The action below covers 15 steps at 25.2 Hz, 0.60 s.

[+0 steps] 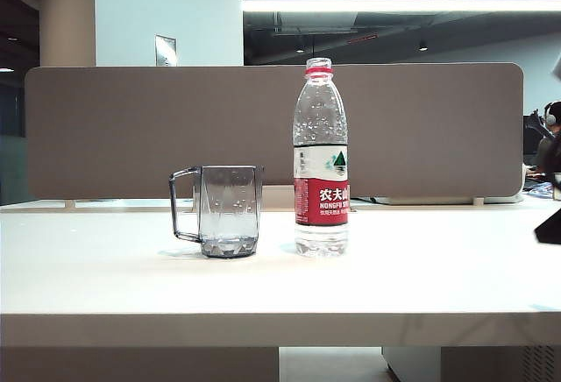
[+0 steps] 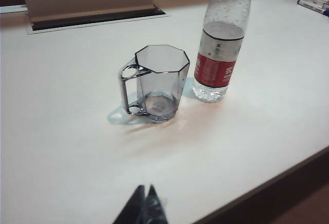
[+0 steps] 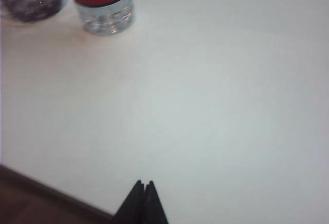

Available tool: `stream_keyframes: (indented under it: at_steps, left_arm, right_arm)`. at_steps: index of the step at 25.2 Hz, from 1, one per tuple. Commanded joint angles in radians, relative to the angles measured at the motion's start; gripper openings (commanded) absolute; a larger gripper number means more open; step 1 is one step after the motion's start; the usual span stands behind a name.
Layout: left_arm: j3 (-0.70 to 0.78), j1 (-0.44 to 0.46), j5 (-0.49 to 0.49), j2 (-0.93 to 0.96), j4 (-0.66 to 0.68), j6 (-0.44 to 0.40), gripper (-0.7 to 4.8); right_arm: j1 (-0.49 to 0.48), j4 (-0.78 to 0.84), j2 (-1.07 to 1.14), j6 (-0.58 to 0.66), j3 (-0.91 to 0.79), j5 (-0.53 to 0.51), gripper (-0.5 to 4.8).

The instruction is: Pick up the mineral water bottle on the table and pour a little water into the mug.

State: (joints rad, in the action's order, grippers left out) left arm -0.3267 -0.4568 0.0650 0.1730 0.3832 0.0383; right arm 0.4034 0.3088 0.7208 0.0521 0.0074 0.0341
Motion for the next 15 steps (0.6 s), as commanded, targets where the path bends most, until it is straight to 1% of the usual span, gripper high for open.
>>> stream_keyframes:
  at_steps: [1,4,6,9,11,13,15]
  left_arm:
    - [-0.003,-0.001,0.003,0.000,-0.005,-0.004,-0.05]
    - [-0.003,-0.001,0.003,0.000,-0.005,-0.004,-0.05]
    - [-0.003,-0.001,0.002,0.000,-0.003,-0.004,-0.05]
    - [-0.003,-0.001,0.003,0.000,-0.003,-0.004,-0.05]
    - [-0.003,-0.001,0.003,0.000,-0.003,-0.004,-0.05]
    - [-0.003,-0.001,0.003,0.000,-0.003,-0.004,-0.05]
    - [-0.003,-0.001,0.003,0.000,-0.003,-0.004,-0.05]
  right_arm:
    - [-0.038,-0.101,-0.091,-0.002,-0.007,0.004,-0.02]
    - [-0.095,-0.187,-0.181,0.000,-0.007,-0.001,-0.01]
    - [-0.144,-0.247,-0.248,0.001,-0.007,-0.026,-0.01]
    - [-0.253,-0.364,-0.385,0.002,-0.007,-0.089,-0.01]
    - [-0.291,-0.399,-0.433,0.002,-0.007,-0.134,-0.01]
    - [-0.321,-0.437,-0.484,0.002,-0.007,-0.215,-0.01]
    - [-0.324,-0.457,-0.515,0.002,-0.007,-0.246,-0.01]
